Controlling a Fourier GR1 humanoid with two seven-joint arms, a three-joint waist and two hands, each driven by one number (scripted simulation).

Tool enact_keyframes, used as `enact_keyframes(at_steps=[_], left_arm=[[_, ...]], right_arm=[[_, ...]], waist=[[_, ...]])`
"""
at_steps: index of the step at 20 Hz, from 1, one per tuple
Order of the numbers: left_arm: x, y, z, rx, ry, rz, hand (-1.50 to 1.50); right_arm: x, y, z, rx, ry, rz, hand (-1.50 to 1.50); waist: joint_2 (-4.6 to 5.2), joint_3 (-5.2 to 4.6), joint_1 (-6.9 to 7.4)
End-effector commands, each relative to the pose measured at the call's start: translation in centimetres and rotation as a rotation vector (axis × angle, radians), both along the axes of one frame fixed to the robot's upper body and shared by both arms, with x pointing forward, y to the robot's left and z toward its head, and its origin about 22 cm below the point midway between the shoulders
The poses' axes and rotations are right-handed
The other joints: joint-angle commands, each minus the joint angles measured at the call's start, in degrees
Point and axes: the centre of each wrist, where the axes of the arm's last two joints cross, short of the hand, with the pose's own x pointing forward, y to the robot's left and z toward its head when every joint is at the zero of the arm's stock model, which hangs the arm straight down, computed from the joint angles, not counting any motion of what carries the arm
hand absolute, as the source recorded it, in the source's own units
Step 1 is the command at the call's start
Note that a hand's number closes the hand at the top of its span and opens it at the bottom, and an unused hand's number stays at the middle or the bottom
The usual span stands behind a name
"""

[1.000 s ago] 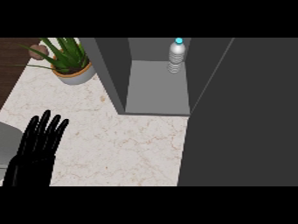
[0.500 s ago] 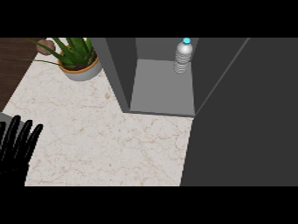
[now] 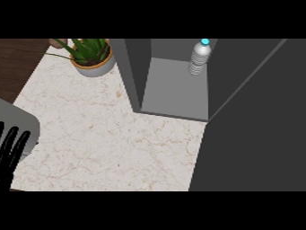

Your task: Pick up the bottled water, place it into the cabinet and close the cabinet

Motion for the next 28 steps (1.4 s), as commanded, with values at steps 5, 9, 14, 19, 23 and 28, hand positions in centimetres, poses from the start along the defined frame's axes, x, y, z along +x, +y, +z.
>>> enact_keyframes(at_steps=[5, 9, 14, 19, 23, 28], left_arm=[[0.2, 1.2, 0.7, 0.008, -0.015, -0.043, -1.5], [0.2, 1.5, 1.1, 0.023, -0.013, -0.068, -1.5], [0.5, 1.9, 1.4, 0.037, -0.016, -0.089, -1.5], [0.7, 2.5, 1.5, 0.044, -0.022, -0.083, -1.5], [0.4, 2.8, 1.5, 0.044, -0.012, -0.078, -1.5], [0.8, 3.2, 1.7, 0.051, -0.025, -0.083, -1.5]], right_arm=[[0.3, 2.6, 1.2, 0.017, -0.032, 0.217, 1.5], [0.9, 2.5, 1.5, -0.006, -0.07, 0.226, 1.5], [2.1, 1.3, 2.3, -0.182, -0.189, 0.311, -1.5], [2.8, 1.7, 2.3, -0.164, -0.207, 0.314, 1.5], [3.2, 1.5, 2.6, -0.214, -0.231, 0.313, 1.5], [3.7, 1.4, 2.9, -0.208, -0.253, 0.315, 1.5]], waist=[[1.27, -0.21, 3.46], [1.3, -0.31, 4.25], [1.3, -0.75, 7.09], [1.16, -0.76, 6.21], [1.04, -0.86, 6.79], [1.16, -0.96, 6.26]])
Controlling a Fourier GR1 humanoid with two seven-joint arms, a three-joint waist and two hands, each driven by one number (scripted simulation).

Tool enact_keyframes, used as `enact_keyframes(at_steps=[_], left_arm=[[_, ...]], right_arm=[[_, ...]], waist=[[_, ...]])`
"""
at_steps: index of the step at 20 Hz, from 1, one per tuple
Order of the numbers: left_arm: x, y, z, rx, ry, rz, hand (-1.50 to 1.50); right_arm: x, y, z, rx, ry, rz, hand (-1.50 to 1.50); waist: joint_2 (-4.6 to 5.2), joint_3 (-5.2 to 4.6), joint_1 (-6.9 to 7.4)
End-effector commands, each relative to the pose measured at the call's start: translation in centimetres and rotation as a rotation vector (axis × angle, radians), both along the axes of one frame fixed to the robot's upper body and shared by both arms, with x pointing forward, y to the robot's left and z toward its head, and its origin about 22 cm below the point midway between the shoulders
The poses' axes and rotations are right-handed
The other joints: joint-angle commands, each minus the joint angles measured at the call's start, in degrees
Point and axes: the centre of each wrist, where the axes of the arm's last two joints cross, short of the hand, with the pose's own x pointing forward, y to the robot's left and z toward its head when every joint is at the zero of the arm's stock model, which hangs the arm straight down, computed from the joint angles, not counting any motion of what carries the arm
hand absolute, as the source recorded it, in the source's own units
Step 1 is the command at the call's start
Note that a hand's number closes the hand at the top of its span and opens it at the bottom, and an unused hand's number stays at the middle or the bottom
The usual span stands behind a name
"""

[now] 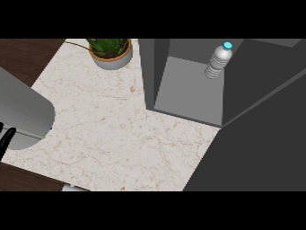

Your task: Pick up the bottled water, place it into the cabinet and close the cabinet

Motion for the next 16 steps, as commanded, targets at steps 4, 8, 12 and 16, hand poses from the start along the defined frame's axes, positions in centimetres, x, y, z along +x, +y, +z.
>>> enact_keyframes(at_steps=[4, 8, 12, 16], left_arm=[[0.2, 0.5, 0.2, 0.004, -0.006, -0.012, -1.5], [0.3, 0.6, 0.4, -0.002, -0.017, -0.011, -1.5], [0.6, 0.5, 0.7, -0.003, -0.029, -0.038, -1.5], [1.0, 0.8, 1.1, 0.004, -0.051, -0.037, -1.5]], right_arm=[[0.0, 1.8, 0.3, 0.028, 0.01, 0.029, 1.5], [0.0, 2.0, -0.2, 0.061, 0.067, 0.039, 1.5], [-0.1, 2.3, -0.9, 0.093, 0.128, 0.1, 1.5], [0.3, 2.3, -1.3, 0.144, 0.154, 0.067, 1.5]], waist=[[0.56, 0.0, -0.15], [1.5, 0.1, 0.46], [2.61, 0.2, 2.46], [3.17, 0.32, 3.03]])
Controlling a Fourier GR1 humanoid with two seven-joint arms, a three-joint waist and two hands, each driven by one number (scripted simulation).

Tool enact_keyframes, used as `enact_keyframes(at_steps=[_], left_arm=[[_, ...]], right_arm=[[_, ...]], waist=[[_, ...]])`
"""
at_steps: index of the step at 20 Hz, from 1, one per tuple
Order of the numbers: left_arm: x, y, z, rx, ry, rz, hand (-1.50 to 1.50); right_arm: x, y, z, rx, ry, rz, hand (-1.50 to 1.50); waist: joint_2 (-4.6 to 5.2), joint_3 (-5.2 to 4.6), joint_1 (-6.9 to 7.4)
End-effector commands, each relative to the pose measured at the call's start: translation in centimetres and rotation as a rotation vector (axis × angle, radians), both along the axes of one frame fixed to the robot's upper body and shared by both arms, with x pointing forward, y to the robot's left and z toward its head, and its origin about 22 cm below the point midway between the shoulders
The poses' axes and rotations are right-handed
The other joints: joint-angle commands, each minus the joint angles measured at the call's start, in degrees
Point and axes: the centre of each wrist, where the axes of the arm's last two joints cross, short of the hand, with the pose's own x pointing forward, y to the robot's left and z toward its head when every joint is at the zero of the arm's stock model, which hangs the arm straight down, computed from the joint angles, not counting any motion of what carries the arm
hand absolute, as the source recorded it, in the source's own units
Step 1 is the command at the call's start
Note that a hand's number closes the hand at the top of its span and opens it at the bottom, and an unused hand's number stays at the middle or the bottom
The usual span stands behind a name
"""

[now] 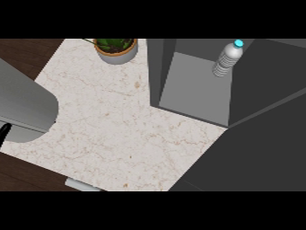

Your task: Pick up the bottled water, place it into the cabinet and close the cabinet

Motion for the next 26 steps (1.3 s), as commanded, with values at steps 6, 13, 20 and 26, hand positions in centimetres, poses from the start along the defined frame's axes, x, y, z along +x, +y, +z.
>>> enact_keyframes(at_steps=[6, 13, 20, 26], left_arm=[[0.6, 0.4, 0.8, 0.003, -0.018, -0.014, -1.5], [0.4, 0.9, 0.1, 0.01, 0.01, -0.009, -1.5], [0.6, 1.3, -0.3, 0.004, 0.016, 0.003, -1.5], [0.7, 1.6, -0.4, -0.013, 0.019, 0.007, -1.5]], right_arm=[[1.2, 1.6, -0.8, 0.077, 0.087, -0.061, 1.5], [4.1, 1.5, 0.1, -0.076, -0.02, -0.148, 1.5], [8.4, 3.3, -0.2, -0.158, 0.0, -0.205, 1.5], [12.7, 5.8, -0.2, -0.168, 0.069, -0.252, 1.5]], waist=[[0.58, 0.31, 0.15], [-0.23, 0.14, 0.68], [-0.54, 0.39, -0.46], [-0.89, 0.71, -0.85]])
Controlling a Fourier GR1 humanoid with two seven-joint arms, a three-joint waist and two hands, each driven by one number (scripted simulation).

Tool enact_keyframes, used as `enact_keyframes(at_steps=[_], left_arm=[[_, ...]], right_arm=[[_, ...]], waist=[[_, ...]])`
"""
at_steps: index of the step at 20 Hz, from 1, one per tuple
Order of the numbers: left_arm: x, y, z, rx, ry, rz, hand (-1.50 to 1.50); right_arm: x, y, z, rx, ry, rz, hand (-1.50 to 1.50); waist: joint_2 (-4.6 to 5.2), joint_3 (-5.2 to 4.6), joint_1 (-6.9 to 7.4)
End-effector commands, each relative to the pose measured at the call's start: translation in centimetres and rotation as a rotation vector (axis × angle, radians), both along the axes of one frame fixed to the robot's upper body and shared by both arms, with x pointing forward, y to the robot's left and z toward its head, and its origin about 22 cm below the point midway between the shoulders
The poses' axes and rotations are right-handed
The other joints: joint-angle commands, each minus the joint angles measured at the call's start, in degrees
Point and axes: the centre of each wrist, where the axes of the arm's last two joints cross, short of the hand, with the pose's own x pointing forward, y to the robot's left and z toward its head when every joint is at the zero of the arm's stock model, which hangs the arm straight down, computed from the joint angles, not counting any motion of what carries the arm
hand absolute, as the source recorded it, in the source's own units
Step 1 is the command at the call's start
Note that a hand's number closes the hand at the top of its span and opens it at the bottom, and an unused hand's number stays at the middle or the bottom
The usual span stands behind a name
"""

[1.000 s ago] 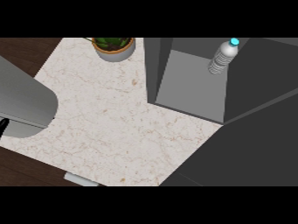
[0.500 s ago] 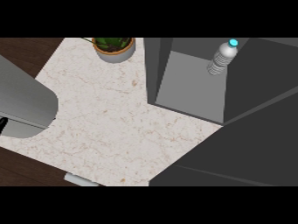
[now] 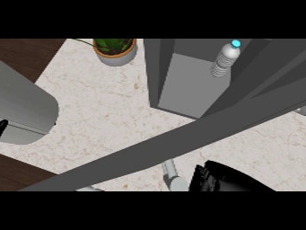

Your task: Pick up the bottled water, place it into the cabinet and close the cabinet

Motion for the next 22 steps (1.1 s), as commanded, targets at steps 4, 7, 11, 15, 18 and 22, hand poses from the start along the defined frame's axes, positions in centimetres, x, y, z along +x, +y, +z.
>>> enact_keyframes(at_steps=[4, 7, 11, 15, 18, 22], left_arm=[[-0.2, 0.4, -0.5, -0.006, 0.016, 0.026, -1.5], [-0.4, 0.6, -1.0, -0.02, 0.025, 0.043, -1.5], [-0.5, 1.0, -1.1, -0.025, 0.023, 0.048, -1.5], [-0.2, 1.5, -0.9, -0.019, 0.004, 0.063, -1.5], [-0.7, 1.4, -1.8, -0.036, 0.027, 0.07, -1.5], [-0.9, 1.6, -1.7, -0.034, 0.019, 0.064, -1.5]], right_arm=[[6.0, 4.5, 1.3, 0.023, 0.061, -0.18, 1.5], [8.4, 6.1, 2.8, 0.051, 0.038, -0.296, 1.5], [11.7, 7.1, 4.0, 0.086, 0.051, -0.45, 1.5], [15.1, 8.4, 6.1, 0.112, 0.052, -0.537, 1.5], [16.2, 8.7, 6.6, 0.158, 0.081, -0.607, 1.5], [17.0, 8.4, 6.5, 0.234, 0.163, -0.675, -1.5]], waist=[[-0.9, 0.45, -1.49], [-1.06, 0.52, -2.15], [-1.05, 0.7, -2.5], [-0.96, 0.79, -3.37], [-0.9, 0.78, -3.68], [-1.01, 0.89, -4.09]])
